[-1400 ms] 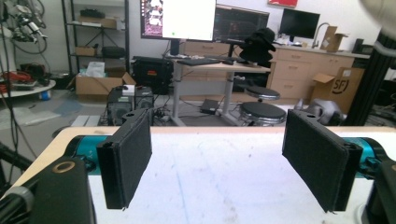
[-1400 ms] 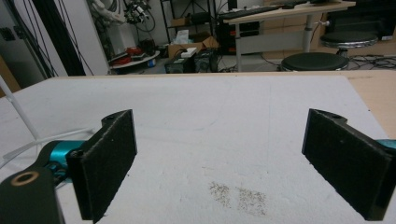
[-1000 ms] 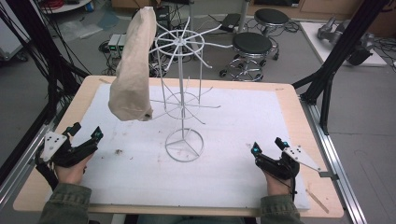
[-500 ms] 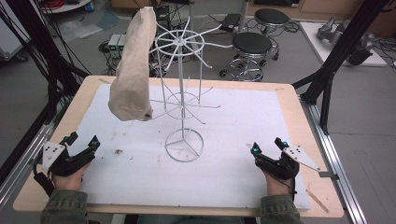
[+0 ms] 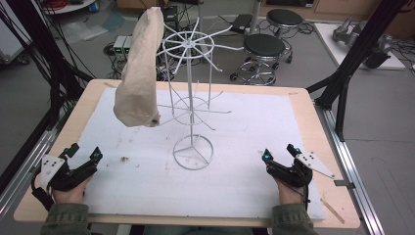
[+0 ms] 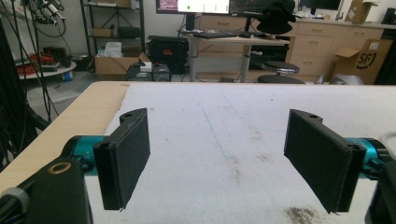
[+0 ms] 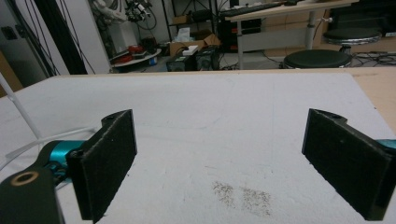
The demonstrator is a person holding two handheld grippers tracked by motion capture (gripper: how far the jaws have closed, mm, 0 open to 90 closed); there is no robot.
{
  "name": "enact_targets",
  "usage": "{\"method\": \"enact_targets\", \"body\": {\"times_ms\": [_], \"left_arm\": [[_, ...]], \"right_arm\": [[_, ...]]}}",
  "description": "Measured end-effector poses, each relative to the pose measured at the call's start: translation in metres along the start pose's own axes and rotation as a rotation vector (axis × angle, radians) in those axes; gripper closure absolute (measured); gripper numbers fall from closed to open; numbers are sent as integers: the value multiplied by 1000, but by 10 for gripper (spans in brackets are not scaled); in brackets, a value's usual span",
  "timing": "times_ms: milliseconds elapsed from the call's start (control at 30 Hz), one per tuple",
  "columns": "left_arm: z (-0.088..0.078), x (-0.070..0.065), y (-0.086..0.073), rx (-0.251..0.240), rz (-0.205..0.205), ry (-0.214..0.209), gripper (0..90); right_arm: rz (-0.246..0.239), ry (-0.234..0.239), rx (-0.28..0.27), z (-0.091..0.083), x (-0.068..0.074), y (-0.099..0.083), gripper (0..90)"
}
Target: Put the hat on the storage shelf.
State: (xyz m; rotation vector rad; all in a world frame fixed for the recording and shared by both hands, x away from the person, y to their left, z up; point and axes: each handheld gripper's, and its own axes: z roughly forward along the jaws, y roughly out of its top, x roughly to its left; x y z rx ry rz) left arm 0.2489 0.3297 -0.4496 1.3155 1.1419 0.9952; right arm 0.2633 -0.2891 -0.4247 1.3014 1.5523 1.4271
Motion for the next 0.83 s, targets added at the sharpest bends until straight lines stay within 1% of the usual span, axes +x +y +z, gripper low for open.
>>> {"method": "enact_targets", "body": {"times_ms": [100,167,467,633,667,733,800,833], "left_arm": [[0,0,-1,-5,-10,-2,229],[0,0,0,-7,-11,-1,228],[-1,0,0,-5,-10,0,229],[-1,-1,-1,-3,-11,-8,229],[-1,-1,-1,-7,0,-7,229],[-1,-2,-1,-7,14,-8,229],[-1,-2,-1,-7,11,-15,229],[-1,-3,-1,-9,11,-15,229]], "right_arm": [[-5,1,0,0,0,0,93],[3,-3,1,-1,0,0,93],[-4,0,0,0,-1,0,93],[-1,-1,3,1,-1,0,93],[2,1,8,0,0,0,93],[-2,0,3,1,-1,0,93],[-4,1,3,1,-1,0,93],[5,2,10,1,0,0,93]]}}
